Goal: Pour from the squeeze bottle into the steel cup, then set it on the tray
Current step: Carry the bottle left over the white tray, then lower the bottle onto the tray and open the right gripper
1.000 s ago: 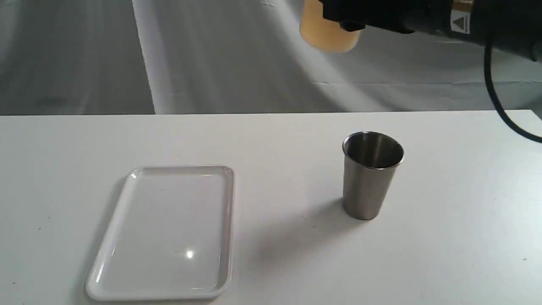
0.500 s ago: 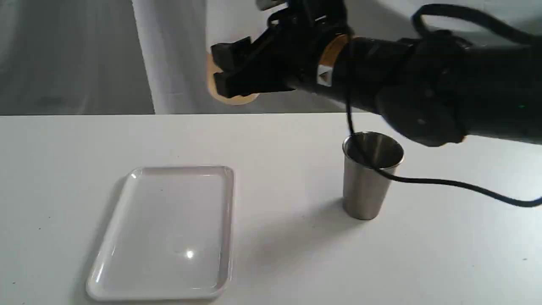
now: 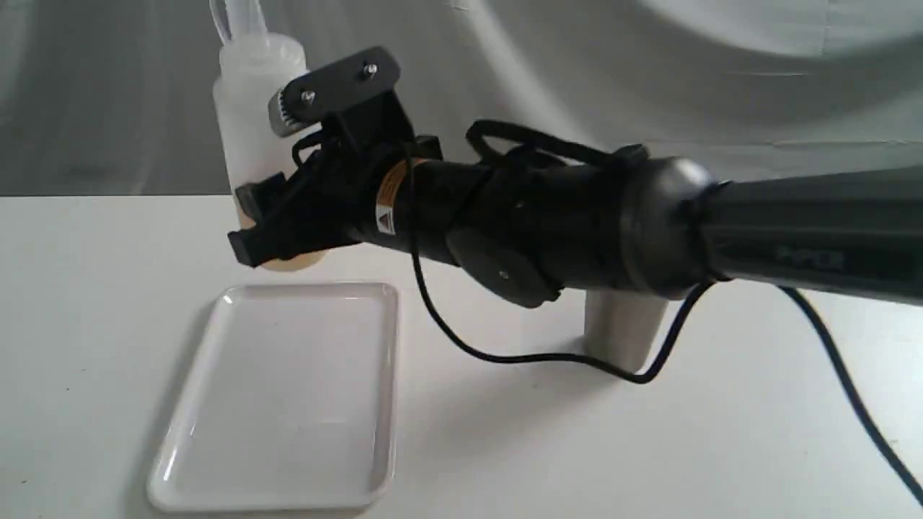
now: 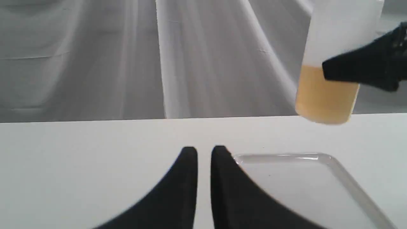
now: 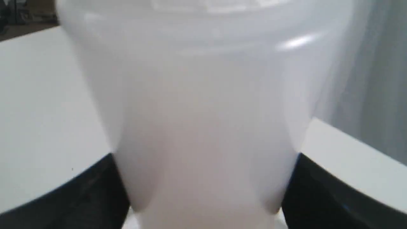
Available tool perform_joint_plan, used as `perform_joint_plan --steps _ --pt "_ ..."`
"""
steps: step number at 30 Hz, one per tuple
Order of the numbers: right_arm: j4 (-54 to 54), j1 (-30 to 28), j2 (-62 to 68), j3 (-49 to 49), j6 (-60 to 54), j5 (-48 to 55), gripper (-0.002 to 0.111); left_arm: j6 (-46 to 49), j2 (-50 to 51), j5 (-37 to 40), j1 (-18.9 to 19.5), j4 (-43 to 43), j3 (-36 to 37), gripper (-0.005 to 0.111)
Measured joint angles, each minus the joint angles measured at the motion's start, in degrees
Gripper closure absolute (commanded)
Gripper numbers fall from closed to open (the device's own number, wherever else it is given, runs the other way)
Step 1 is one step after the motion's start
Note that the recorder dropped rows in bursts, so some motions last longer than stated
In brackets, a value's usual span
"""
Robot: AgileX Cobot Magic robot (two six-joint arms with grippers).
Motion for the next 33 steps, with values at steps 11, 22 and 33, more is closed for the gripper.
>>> perform_joint_plan --steps 11,22,33 --pt "0.70 1.32 5.35 -0.25 -0.45 4.48 0.060 0.00 0.00 0.00 0.00 0.00 0.00 0.098" --pt "2.88 3.18 8.61 -0.25 -0.97 1.92 0.060 0.00 0.00 0.00 0.00 0.00 0.00 0.098" --pt "3.19 3.41 11.14 -0.36 -2.28 -0.64 0.060 0.00 0.00 0.00 0.00 0.00 0.00 0.098"
